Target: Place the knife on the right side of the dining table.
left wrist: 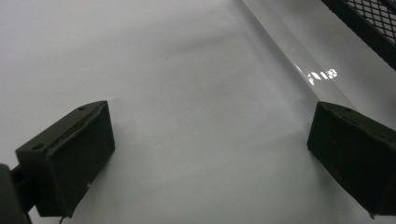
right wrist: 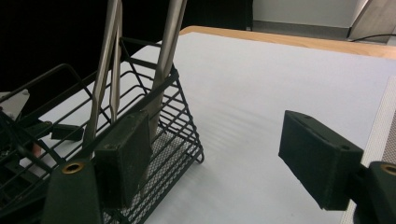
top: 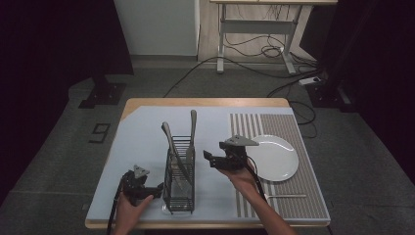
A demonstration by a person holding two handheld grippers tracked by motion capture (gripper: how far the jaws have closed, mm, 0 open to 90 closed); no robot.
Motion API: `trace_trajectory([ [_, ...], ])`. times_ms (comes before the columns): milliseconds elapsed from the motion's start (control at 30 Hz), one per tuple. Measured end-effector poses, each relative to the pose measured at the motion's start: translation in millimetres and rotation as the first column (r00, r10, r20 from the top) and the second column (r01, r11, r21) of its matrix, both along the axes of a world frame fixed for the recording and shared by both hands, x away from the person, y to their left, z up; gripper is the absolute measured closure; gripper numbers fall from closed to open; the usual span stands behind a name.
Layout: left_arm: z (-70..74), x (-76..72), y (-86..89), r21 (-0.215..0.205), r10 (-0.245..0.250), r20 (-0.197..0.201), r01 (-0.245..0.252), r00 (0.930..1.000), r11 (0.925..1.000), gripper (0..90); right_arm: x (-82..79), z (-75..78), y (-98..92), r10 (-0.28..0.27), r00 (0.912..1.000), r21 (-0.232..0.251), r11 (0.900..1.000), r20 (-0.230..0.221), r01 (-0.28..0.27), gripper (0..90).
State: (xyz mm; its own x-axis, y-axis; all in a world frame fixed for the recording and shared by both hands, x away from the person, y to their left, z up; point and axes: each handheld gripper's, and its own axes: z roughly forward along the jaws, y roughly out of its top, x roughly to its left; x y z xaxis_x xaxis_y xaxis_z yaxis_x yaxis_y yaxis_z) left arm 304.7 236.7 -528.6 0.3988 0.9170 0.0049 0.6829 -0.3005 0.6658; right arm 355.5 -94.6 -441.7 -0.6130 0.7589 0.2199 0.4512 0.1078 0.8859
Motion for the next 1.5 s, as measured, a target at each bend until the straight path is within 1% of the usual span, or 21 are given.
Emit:
trace_trajectory([
  [200,0.0,0.0,0.0,0.0,0.0,0.0,0.0,1.0,1.0,0.1,4.8,7.4,5.3,0.008,1.0,0.012,1.0,0.001,-0.009,27.2],
  [433,0.1,0.0,0.2,0.002,-0.002,-0.001,0.002,1.0,1.0,0.1,14.9,14.5,14.7,0.01,0.9995,-0.006,1.0,0.028,-0.01,30.2],
  [667,0.1,0.0,0.2,0.002,-0.002,-0.001,0.002,1.0,1.0,0.1,24.6,16.9,17.6,0.021,0.9993,0.004,1.0,0.03,-0.021,32.0],
  [833,0.0,0.1,0.2,0.002,-0.002,0.0,0.002,1.0,1.0,0.1,29.9,17.5,21.5,0.028,0.9987,-0.007,1.0,0.042,-0.028,32.3],
  [933,0.0,0.1,0.2,0.002,-0.001,0.0,0.001,1.0,1.0,0.1,31.6,17.9,23.0,0.032,0.9985,-0.008,0.999,0.045,-0.032,32.4],
  [1100,0.0,0.0,0.2,0.002,-0.001,0.0,0.001,1.0,1.0,0.1,34.8,21.1,30.8,0.056,0.9975,-0.018,0.998,0.044,-0.055,32.7],
  [1267,-0.1,0.0,0.2,0.001,-0.001,0.001,0.001,1.0,1.0,0.1,39.6,22.6,36.1,0.059,0.9972,-0.023,0.998,0.045,-0.058,33.5],
  [1300,-0.1,0.1,0.1,0.001,-0.001,0.001,0.001,1.0,1.0,0.2,43.5,23.2,37.7,0.067,0.9969,-0.022,0.998,0.042,-0.066,35.2],
  [1333,-0.1,0.1,0.1,0.001,-0.001,0.001,0.001,1.0,1.0,0.2,43.5,23.2,37.7,0.067,0.9969,-0.022,0.998,0.042,-0.066,35.2],
  [1367,-0.2,0.1,0.1,0.0,-0.001,0.001,0.001,1.0,1.0,0.1,47.5,24.4,39.1,0.074,0.9966,-0.005,0.997,0.035,-0.074,36.7],
  [1400,-0.2,0.1,0.1,0.0,-0.001,0.001,0.001,1.0,1.0,0.2,47.5,24.4,39.1,0.074,0.9966,-0.005,0.997,0.035,-0.074,36.7],
  [1433,-0.2,0.1,0.1,0.0,0.0,0.001,0.0,1.0,1.0,0.2,51.2,26.4,41.3,0.077,0.9964,0.007,0.997,0.034,-0.078,38.0],
  [1500,-0.2,0.1,0.1,0.0,-0.001,0.001,0.001,1.0,1.0,0.1,52.6,27.8,42.7,0.079,0.9962,0.008,0.997,0.037,-0.079,38.4],
])
